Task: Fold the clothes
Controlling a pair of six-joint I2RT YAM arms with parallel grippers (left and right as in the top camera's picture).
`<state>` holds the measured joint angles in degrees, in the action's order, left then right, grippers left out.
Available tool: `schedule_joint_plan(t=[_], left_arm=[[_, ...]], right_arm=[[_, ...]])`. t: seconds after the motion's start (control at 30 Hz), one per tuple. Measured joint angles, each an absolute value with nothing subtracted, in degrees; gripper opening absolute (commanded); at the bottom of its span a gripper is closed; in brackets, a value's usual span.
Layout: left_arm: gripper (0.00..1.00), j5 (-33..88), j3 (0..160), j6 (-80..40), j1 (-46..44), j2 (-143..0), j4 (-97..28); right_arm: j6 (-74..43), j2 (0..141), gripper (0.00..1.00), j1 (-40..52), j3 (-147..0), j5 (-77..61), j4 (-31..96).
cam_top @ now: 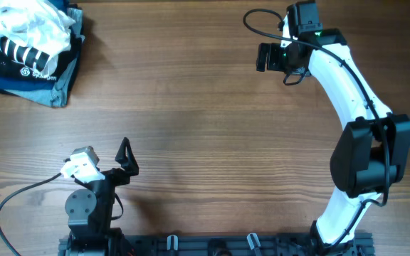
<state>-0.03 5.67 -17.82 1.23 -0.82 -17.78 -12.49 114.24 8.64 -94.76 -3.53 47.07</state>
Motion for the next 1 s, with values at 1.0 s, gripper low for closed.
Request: schedule_joint_plan(t=[1.0], left_arm=[[1.00, 0.0, 5.7, -17.8, 1.2, -0.8, -17.8]], right_arm=[[-12.5, 63.3, 1.00, 8.6, -94.7, 6.2, 37.1]])
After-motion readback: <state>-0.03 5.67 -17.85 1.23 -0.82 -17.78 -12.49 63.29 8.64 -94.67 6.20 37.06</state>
